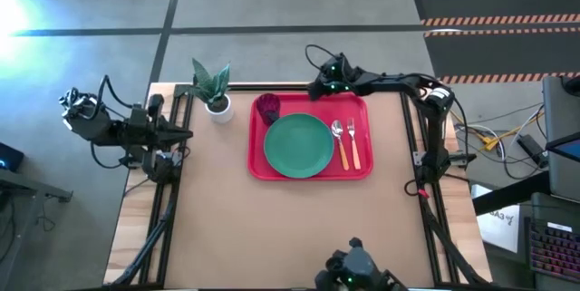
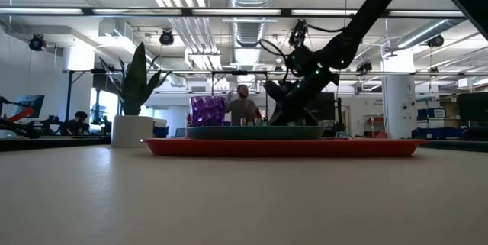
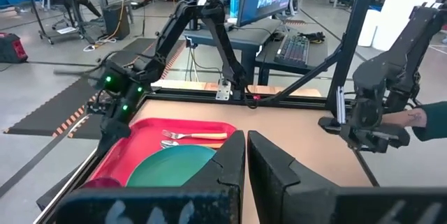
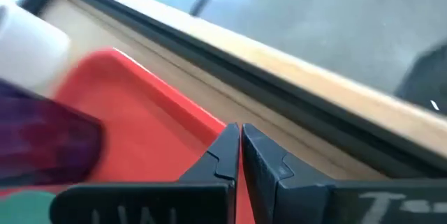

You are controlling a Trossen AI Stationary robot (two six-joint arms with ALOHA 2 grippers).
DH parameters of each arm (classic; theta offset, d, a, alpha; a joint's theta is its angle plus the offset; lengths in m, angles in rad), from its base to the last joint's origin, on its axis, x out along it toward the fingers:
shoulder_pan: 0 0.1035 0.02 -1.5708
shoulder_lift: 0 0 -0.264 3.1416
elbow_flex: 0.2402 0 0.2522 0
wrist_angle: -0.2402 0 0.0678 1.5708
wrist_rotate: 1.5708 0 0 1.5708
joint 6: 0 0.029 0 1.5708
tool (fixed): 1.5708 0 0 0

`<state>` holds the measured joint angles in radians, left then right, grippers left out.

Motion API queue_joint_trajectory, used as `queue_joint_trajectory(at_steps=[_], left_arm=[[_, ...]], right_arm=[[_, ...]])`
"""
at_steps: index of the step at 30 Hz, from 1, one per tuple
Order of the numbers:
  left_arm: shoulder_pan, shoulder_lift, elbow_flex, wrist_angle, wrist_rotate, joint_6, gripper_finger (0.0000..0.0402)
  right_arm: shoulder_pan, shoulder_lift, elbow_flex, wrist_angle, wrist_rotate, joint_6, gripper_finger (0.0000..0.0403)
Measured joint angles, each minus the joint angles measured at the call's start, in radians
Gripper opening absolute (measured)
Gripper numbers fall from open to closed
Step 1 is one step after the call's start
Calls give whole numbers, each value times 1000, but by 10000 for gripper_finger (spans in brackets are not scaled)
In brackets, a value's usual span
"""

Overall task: Pick and place plate/cup/fork/spoon on tray
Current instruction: Move the red tray to the center of the table

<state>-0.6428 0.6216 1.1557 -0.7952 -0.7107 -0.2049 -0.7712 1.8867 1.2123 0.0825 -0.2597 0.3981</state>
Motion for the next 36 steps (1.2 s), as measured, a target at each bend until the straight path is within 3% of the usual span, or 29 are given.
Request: queue_joint_trajectory(at_steps=[11,18,24,36], left_arm=[[0,-2,0,1,-4,-50,0],[0,-3,0,1,-4,-52,0],[0,-3,0,0,-4,-52,0],[0,-10,0,-28,-5,-51,0]], right_arm=[[-12,90,3,-61,-59,-54,8],[-12,71,48,-72,-74,-69,8],[-17,47,144,-124,-70,-85,8],[-26,135,153,-191,2,-153,8]])
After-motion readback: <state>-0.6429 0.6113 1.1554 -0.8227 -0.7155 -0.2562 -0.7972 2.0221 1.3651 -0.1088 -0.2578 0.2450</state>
